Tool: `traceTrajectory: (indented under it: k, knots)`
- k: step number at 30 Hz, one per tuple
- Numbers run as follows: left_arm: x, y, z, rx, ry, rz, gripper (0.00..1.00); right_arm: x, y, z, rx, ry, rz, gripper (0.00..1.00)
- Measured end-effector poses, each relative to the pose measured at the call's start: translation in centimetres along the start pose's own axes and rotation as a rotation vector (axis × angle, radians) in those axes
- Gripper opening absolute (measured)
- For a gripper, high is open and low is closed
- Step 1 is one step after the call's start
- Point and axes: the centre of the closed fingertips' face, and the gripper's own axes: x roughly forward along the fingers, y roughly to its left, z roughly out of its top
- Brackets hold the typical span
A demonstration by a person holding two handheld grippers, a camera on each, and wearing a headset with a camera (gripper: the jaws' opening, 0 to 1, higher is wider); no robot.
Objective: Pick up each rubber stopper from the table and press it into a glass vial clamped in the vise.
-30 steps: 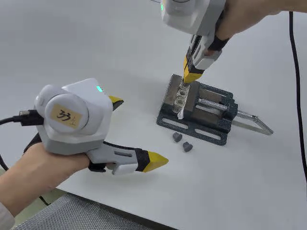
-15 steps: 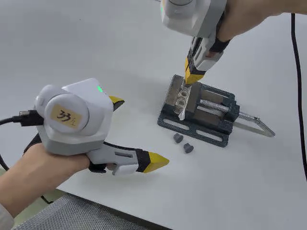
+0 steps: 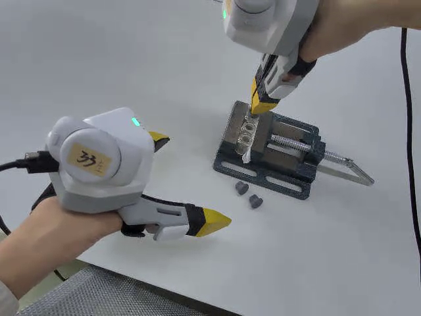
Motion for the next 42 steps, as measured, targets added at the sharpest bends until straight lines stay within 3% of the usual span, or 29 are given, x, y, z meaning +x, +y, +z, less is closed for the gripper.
traceTrajectory:
  k: [5,12,21,26,37,42]
  knots:
    - [-0.4,-0.1,0.6,0.012,-0.005,0.003,0.94,-0.3,0.4,-0.1,0.02,-0.014,0.005,0.0]
    - [-0.8,0.0,1.8,0.019,-0.025,0.015,0.94,-0.6,1.2,-0.1,-0.028,-0.018,-0.016,0.0]
    - [-1.3,0.4,3.2,0.026,-0.056,0.034,0.94,-0.7,0.8,0.1,0.033,-0.141,-0.038,0.0]
    - [-1.8,0.6,3.5,0.034,-0.058,0.043,0.94,-0.8,0.9,0.2,0.059,-0.172,-0.043,0.0]
    - [-2.3,0.6,3.8,0.04,-0.061,0.057,0.94,-0.8,0.2,0.1,0.04,-0.187,-0.082,0.0]
    - [-2.4,0.7,3.8,0.042,-0.06,0.06,0.94,-1.3,0.7,-0.1,0.045,-0.23,-0.093,0.19]
